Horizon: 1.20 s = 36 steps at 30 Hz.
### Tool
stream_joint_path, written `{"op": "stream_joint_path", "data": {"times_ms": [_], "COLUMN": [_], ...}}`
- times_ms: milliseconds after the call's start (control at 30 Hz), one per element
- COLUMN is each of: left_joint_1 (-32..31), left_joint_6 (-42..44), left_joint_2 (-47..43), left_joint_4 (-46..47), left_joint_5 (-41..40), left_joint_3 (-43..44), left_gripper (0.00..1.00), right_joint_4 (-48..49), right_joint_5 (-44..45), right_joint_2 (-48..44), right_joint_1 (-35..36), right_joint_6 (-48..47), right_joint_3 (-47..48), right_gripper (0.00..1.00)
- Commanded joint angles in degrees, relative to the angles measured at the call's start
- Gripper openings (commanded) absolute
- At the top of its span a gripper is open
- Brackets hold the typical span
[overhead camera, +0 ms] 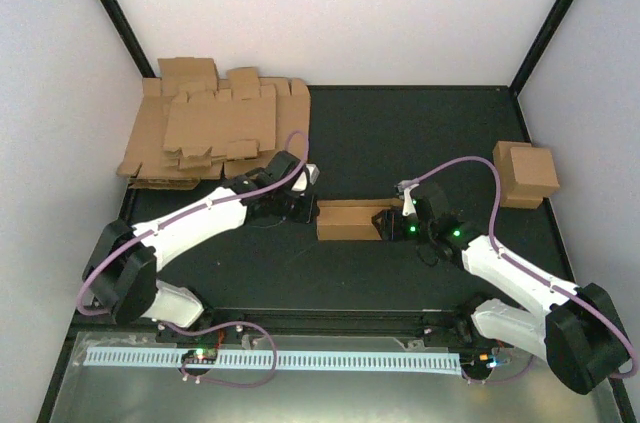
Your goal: Fold the paper box
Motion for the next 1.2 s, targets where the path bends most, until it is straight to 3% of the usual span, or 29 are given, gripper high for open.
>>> {"op": "stream_joint_path", "data": {"times_ms": [0,433,900,1167], "left_joint_1": [-1.1,-4.8,-4.8,-4.8], "left_joint_6": [1.4,0.5,1.6,1.5], "left_joint_2": [2.6,3.9,3.6,3.6], "left_joint_4": [-7.2,-9.4,-10.6,-9.6], "left_joint_5": [-4.3,-9.3,-12.7,-12.6], "left_joint_3": [1.6,2.1,4.6,4.1], "left_gripper": [0.02,0.02,0.02,0.02], "right_joint_4": [-0.3,-1.0,-8.1,0.7], "right_joint_5": [0.6,1.4,3.4,-4.8], "right_joint_2": [-0.1,-1.0,-13.1,-6.0], "right_joint_1": [0.2,0.2,0.2,0.2], "right_joint_6": [-0.6,-0.8,-5.0,-1.9], "right_joint_3": [0.3,0.2,1.2,-2.3], "right_gripper": [0.66,0.66,0.76,0.70]}}
